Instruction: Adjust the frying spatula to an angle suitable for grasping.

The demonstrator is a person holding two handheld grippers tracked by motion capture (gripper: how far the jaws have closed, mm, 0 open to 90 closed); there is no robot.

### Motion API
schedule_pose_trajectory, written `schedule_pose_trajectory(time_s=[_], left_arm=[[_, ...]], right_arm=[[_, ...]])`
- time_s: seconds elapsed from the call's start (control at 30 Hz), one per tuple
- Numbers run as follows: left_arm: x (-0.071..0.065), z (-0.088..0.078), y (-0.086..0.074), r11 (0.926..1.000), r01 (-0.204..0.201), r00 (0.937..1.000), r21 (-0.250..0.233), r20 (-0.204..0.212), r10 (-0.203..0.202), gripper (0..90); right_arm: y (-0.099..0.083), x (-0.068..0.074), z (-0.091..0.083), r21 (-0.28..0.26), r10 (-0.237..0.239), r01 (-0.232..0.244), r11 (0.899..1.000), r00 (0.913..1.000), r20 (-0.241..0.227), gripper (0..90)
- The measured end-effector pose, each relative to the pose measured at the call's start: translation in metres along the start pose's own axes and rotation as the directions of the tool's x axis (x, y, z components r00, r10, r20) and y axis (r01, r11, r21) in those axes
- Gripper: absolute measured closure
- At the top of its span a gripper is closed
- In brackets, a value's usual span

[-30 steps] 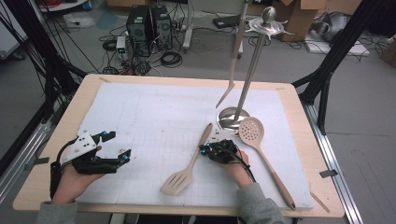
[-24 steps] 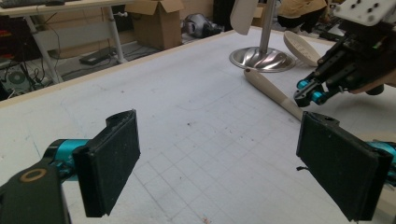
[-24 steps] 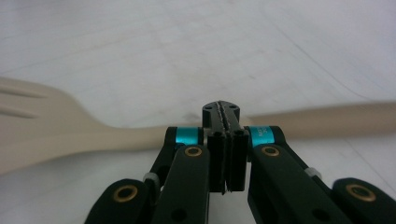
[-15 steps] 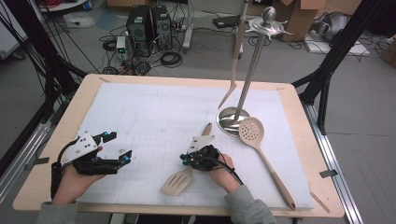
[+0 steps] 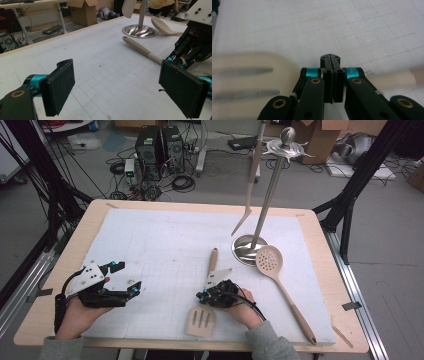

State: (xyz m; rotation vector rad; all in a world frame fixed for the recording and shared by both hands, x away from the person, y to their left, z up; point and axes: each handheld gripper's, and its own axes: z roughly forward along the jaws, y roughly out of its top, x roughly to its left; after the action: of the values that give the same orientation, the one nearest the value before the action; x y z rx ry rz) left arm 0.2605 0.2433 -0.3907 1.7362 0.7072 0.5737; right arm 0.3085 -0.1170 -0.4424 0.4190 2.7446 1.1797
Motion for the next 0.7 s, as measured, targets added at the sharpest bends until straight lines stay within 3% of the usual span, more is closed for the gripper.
schedule_pose_trajectory(time_s=[0.2, 0.47, 0.7], left_arm=[[0.000, 0.002, -0.002, 1.0000, 0.004, 1.0000, 0.007, 0.001, -0.004, 13.8], [0.000, 0.001, -0.001, 1.0000, 0.001, 1.0000, 0.005, 0.001, -0.001, 13.8], [0.000, 0.003, -0.002, 1.0000, 0.002, 1.0000, 0.009, -0.001, -0.002, 13.8]], right_arm=[[-0.010, 0.002, -0.008, -0.022, -0.006, 0.005, 1.000, 0.9999, -0.009, 90.0], [-0.020, 0.002, -0.020, -0.011, -0.036, 0.036, 0.999, 0.9987, -0.034, 90.0], [-0.016, 0.001, -0.024, -0.003, -0.055, 0.055, 0.998, 0.9984, -0.014, 90.0]])
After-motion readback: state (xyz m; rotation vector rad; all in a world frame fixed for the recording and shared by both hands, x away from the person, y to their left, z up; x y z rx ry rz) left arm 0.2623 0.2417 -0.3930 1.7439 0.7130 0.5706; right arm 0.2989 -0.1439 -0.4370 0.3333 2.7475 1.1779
